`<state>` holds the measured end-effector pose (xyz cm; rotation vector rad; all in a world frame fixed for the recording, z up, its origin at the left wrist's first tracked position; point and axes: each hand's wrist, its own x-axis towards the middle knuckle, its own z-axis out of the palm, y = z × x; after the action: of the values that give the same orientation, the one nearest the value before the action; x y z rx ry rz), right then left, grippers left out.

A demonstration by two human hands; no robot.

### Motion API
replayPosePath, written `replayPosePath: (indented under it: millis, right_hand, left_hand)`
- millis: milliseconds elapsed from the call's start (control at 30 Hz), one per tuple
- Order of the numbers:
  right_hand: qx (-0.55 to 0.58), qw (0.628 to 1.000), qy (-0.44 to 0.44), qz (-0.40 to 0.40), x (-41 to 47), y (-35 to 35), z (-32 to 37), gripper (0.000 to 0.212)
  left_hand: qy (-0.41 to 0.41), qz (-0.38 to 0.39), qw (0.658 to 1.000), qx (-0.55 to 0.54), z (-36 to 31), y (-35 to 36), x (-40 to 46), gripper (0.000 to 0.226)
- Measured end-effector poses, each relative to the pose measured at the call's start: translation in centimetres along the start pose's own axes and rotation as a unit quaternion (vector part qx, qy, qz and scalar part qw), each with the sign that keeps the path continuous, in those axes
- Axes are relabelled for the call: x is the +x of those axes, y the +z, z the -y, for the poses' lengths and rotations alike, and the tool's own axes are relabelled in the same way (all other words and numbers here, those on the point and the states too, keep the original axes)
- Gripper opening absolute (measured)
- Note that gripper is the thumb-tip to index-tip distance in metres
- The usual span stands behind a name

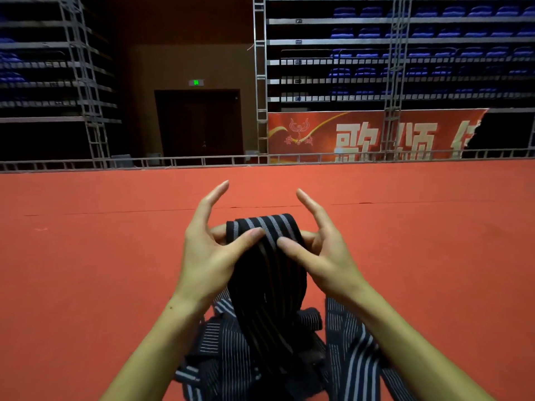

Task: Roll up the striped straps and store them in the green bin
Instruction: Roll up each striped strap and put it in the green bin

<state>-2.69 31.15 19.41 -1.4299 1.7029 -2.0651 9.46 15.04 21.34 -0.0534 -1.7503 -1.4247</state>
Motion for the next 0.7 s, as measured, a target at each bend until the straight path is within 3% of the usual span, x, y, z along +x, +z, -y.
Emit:
replayPosePath:
  millis: [100, 267, 533, 700]
  right_hand:
    - [0.016, 0.999, 0.029, 0.039, -0.8, 0.5, -0.9, 0.097]
    - [-0.032, 0.999, 0.025, -0.027, 0.2, 0.7, -1.5, 0.099]
    - [-0.150, 0.988, 0.022, -0.025, 1.2, 1.7, -1.7, 0.089]
    - [-0.085, 0.995, 0.051, 0.024, -0.5, -0.3, -2.6, 0.103]
  left_hand:
    - [-0.032, -0.010, 0.999, -0.021, 0.1, -0.7, 0.6, 0.080]
    - [-0.056, -0.026, 0.997, 0.050, 1.4, -0.6, -0.9, 0.080]
    - [0.012, -0.033, 0.990, 0.136, 1.5, -0.2, 0.3, 0.087]
    - [0.001, -0.021, 0.997, 0.078, 1.0, -0.2, 0.5, 0.075]
